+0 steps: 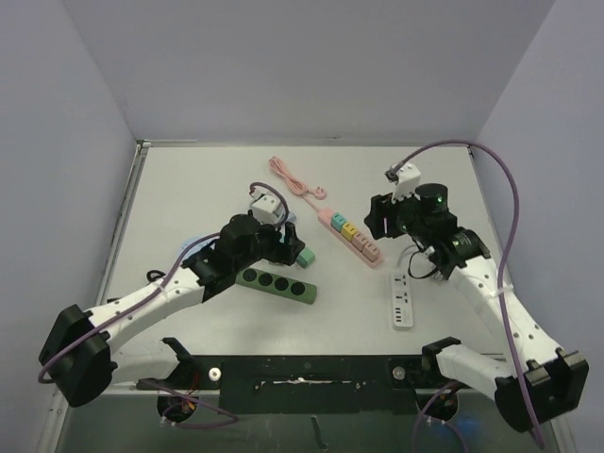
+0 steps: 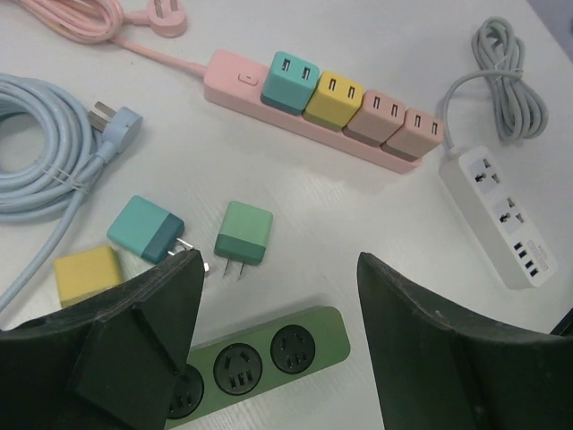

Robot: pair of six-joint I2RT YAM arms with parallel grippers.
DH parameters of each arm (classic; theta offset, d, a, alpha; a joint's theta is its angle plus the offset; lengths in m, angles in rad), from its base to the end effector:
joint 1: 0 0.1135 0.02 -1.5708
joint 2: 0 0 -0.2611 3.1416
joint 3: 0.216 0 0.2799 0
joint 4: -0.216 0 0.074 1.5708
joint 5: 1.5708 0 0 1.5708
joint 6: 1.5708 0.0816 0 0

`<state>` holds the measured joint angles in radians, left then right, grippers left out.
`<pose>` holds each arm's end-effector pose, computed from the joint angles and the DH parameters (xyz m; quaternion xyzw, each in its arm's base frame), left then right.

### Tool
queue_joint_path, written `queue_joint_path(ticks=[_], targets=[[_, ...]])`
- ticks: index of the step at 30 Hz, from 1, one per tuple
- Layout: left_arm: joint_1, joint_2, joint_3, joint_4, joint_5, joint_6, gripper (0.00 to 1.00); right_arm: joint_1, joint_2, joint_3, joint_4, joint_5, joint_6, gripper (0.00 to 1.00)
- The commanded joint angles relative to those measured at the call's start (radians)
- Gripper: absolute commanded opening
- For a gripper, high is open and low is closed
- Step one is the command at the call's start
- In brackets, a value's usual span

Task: Insert the plug

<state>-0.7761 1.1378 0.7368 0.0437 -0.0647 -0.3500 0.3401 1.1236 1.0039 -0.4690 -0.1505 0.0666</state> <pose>0.2400 -0.2282 0.2447 0.1556 0.8064 -0.2817 0.4961 0.2922 0.1164 0.2899 -0.1550 0.8663 0.1599 0.4471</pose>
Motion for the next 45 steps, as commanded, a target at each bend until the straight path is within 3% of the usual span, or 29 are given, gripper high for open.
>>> queue_joint_path(ticks=[1,7,12,22,31,37,45], targets=[[-0.001,0.161,0.148,-0.041,0.042,-0.022,0.67,0.002,-0.126,-0.1,0.156,0.008,0.2,0.58],[-0.006,0.381,0.278,-0.107,0.064,0.004,0.65,0.001,-0.152,-0.122,0.112,0.016,0.339,0.58],[0.037,0.509,0.36,-0.174,0.143,0.041,0.65,0.002,-0.162,-0.174,0.117,-0.017,0.382,0.58],[0.043,0.697,0.479,-0.291,0.111,0.099,0.57,0.002,-0.192,-0.253,0.156,-0.031,0.41,0.57],[0.043,0.756,0.492,-0.32,0.127,0.109,0.55,0.001,-0.177,-0.263,0.148,-0.023,0.406,0.56],[0.035,0.763,0.48,-0.3,0.131,0.133,0.35,0.0,-0.166,-0.261,0.154,-0.02,0.424,0.56],[0.004,0.661,0.398,-0.193,0.152,0.203,0.28,-0.001,-0.148,-0.295,0.223,-0.084,0.469,0.57]])
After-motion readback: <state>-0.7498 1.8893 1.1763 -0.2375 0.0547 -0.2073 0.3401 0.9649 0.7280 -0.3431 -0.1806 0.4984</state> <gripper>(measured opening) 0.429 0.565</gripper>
